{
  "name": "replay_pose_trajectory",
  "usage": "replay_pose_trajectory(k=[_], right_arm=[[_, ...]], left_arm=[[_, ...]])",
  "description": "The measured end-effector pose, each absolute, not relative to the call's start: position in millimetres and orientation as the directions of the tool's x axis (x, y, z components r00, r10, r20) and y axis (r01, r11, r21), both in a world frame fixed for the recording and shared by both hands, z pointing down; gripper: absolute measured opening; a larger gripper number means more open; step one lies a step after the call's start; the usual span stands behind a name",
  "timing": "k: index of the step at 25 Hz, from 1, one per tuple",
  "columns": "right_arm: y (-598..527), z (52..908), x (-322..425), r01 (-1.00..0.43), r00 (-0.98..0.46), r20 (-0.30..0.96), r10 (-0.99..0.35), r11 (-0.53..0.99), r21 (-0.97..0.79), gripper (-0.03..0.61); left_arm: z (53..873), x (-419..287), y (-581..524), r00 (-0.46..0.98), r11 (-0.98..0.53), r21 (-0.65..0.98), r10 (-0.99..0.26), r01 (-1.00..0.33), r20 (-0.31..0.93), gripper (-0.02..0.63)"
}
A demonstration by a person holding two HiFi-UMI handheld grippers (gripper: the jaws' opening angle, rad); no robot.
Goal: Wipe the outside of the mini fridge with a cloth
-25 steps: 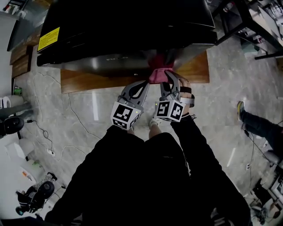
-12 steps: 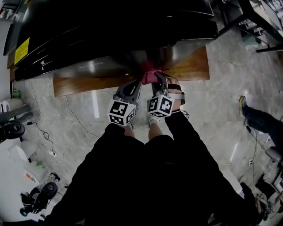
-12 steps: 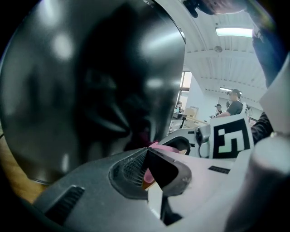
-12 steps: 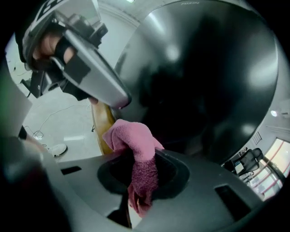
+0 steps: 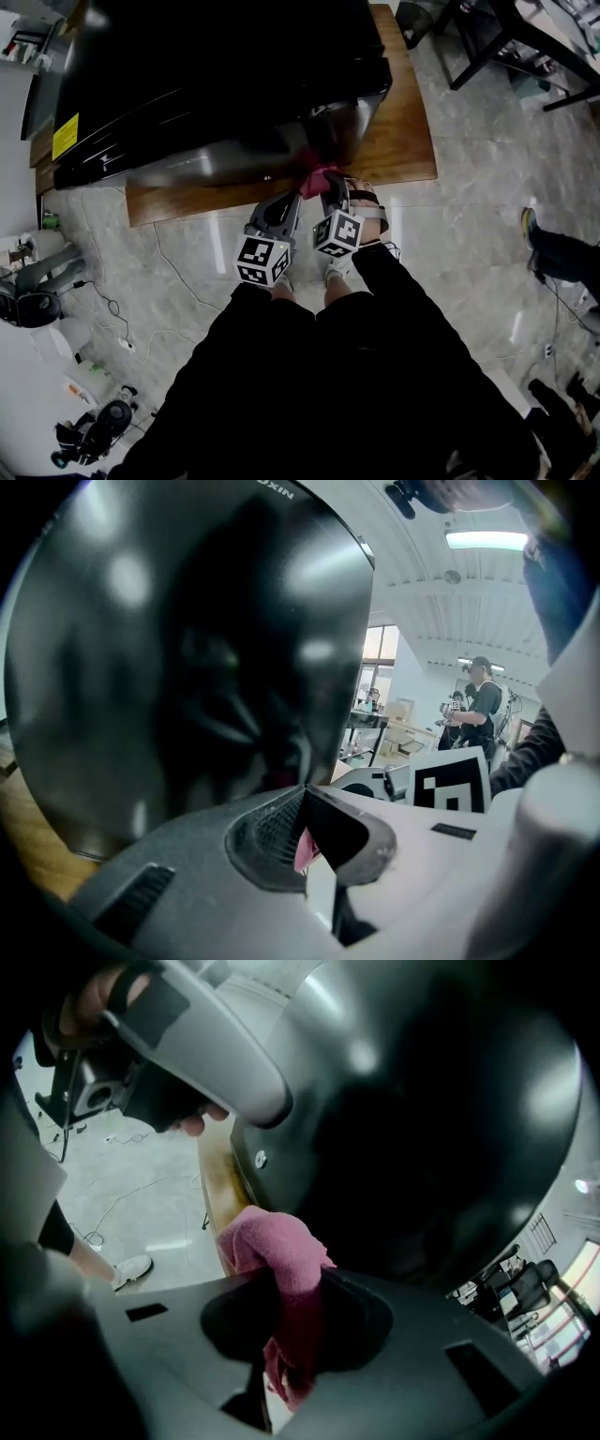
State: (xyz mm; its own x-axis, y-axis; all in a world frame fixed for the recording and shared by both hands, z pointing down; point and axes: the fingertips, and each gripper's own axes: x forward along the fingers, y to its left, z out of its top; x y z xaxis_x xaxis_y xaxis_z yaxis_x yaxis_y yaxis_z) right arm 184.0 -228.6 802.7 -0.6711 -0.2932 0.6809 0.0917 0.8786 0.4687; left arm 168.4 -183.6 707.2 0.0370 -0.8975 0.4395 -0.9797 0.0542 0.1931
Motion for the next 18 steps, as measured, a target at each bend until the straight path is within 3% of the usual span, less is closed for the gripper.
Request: replay_pose_trajectory(k=[7, 12, 18], right_arm=[[-226, 675, 221, -0.098, -0.813, 0.515, -0.271, 0.936, 0.339, 0.084], [-218, 586, 257, -0.143, -0.883, 0.418, -0.215, 0.970, 0.197, 0.084], [-207, 512, 288, -0.262, -0.917, 0.296, -0.266, 0.964, 0.054, 0.084]], left_arm=[[625, 183, -175, 0.031, 0.036, 0.200, -0.946, -0.979, 0.322, 0.006], [546, 223, -170, 0.121, -0.087, 0.158, -0.967, -0.984, 0.225, 0.006], [488, 245, -170, 0.226, -0.209, 0.131, -0.966, -0.969, 0.127, 0.006]])
